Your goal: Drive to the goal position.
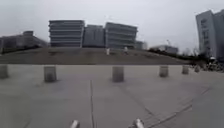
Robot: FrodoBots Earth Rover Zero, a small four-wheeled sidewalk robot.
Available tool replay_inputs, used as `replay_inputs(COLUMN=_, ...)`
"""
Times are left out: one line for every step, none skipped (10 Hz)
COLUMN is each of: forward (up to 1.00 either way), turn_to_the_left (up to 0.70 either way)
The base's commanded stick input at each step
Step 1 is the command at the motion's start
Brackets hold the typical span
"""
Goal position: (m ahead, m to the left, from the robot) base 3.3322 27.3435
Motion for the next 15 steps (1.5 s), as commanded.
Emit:
replay_inputs(forward=1.0, turn_to_the_left=0.02)
replay_inputs(forward=1.0, turn_to_the_left=0.02)
replay_inputs(forward=1.0, turn_to_the_left=0.02)
replay_inputs(forward=1.0, turn_to_the_left=0.42)
replay_inputs(forward=1.0, turn_to_the_left=0.41)
replay_inputs(forward=1.0, turn_to_the_left=0.25)
replay_inputs(forward=1.0, turn_to_the_left=0.11)
replay_inputs(forward=1.0, turn_to_the_left=0.13)
replay_inputs(forward=1.0, turn_to_the_left=0.42)
replay_inputs(forward=1.0, turn_to_the_left=0.42)
replay_inputs(forward=1.0, turn_to_the_left=0.29)
replay_inputs(forward=1.0, turn_to_the_left=0.12)
replay_inputs(forward=1.0, turn_to_the_left=0.02)
replay_inputs(forward=1.0, turn_to_the_left=0.15)
replay_inputs(forward=1.0, turn_to_the_left=0.35)
